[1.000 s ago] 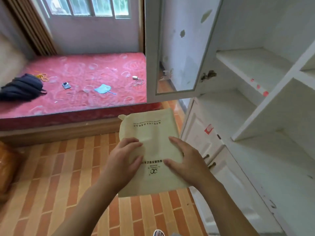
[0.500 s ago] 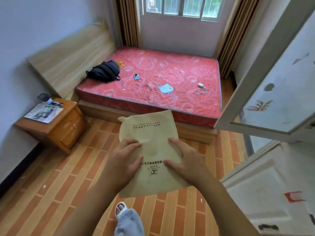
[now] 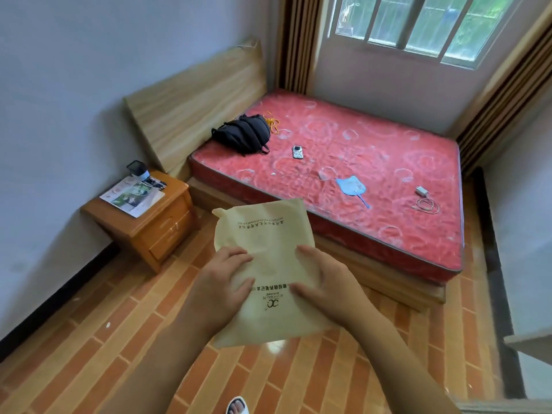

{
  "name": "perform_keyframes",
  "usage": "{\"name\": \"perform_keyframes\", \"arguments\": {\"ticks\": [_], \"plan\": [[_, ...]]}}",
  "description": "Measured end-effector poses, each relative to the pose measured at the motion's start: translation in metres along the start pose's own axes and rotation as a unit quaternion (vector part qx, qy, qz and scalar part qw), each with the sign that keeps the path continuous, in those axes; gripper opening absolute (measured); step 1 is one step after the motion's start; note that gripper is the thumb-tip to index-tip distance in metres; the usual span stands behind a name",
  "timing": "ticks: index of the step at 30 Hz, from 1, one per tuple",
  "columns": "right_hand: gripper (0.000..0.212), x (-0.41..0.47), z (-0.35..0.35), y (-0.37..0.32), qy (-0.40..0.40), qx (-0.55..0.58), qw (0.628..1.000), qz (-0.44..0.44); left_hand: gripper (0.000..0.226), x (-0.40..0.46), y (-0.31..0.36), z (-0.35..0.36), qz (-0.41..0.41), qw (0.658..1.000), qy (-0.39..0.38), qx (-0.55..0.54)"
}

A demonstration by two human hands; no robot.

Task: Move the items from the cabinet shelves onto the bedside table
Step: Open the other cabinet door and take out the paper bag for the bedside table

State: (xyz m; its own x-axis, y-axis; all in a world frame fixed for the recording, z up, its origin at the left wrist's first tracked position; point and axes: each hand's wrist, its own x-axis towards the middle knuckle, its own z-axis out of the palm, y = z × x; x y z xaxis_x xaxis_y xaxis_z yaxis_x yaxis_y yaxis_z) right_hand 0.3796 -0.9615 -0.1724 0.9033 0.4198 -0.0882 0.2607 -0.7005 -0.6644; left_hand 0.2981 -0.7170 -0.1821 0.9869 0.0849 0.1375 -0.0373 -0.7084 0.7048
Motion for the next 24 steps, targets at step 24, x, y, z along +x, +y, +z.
{"name": "perform_keyframes", "arguments": {"ticks": [24], "plan": [[0.074,0.400,0.014,-0.060,-0.137,-0.002,0.978,-0.156,0.037,0.255,-0.138,-0.076,-0.145,0.979,0.140,0.041]]}}
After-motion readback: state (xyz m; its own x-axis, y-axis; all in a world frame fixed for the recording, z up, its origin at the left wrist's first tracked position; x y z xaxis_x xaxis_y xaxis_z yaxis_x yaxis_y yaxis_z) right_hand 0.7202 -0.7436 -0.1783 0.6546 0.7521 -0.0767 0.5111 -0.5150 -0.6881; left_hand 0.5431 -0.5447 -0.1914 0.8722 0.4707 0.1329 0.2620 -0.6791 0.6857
